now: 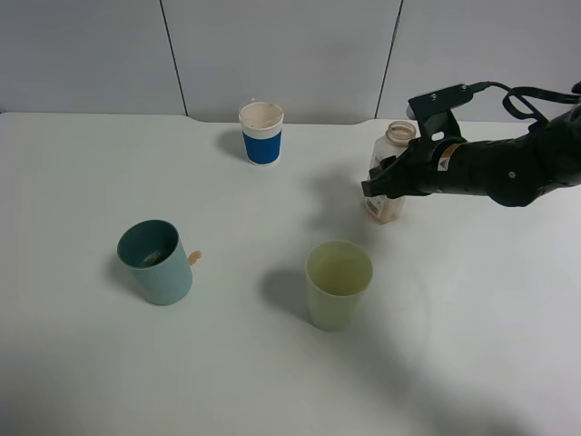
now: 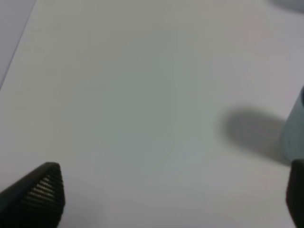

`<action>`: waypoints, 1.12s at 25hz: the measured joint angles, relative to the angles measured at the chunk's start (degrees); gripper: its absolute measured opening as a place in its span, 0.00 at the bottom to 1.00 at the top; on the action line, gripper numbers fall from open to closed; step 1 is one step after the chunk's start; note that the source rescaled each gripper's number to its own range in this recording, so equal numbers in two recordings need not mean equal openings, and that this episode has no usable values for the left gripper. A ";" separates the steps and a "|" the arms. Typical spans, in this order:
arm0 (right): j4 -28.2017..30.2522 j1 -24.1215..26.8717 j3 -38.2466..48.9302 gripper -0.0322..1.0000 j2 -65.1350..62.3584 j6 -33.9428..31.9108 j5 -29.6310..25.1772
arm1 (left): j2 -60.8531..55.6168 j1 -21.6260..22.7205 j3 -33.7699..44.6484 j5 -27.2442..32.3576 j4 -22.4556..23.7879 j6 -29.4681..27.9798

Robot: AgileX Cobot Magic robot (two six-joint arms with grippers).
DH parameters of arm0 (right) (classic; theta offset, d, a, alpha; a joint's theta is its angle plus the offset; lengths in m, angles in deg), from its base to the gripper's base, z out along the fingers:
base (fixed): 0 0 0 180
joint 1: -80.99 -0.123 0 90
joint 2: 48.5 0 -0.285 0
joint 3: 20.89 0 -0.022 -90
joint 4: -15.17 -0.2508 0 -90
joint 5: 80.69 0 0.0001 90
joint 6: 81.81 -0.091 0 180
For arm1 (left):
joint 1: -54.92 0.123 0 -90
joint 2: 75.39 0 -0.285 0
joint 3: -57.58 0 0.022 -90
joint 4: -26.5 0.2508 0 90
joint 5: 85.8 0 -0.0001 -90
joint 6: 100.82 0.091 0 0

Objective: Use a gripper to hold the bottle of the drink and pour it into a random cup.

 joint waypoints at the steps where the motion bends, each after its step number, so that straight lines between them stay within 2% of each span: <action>1: 0.00 0.00 0.00 0.35 0.00 0.00 0.06 | 0.00 0.00 0.00 0.00 0.00 0.00; 2: 0.00 0.00 0.00 0.50 0.00 0.00 0.05 | 0.00 0.00 0.00 0.00 0.00 0.00; 5: 0.00 0.00 0.00 0.87 0.00 0.00 0.07 | 0.00 0.00 0.00 0.00 0.00 0.00; 7: 0.00 0.00 0.00 0.95 0.00 0.00 0.07 | 0.00 0.00 0.00 0.00 0.00 0.00; 10: 0.00 0.00 0.00 0.99 -0.21 0.00 -0.51 | 0.00 0.00 0.00 0.00 0.00 0.00; 17: 0.05 0.00 0.05 1.00 -7.06 -5.39 -5.38 | 0.00 0.00 0.00 0.00 0.00 0.00; 28: 0.69 0.00 0.07 1.00 -23.09 -6.15 -8.11 | 0.00 0.00 0.00 0.00 0.00 0.00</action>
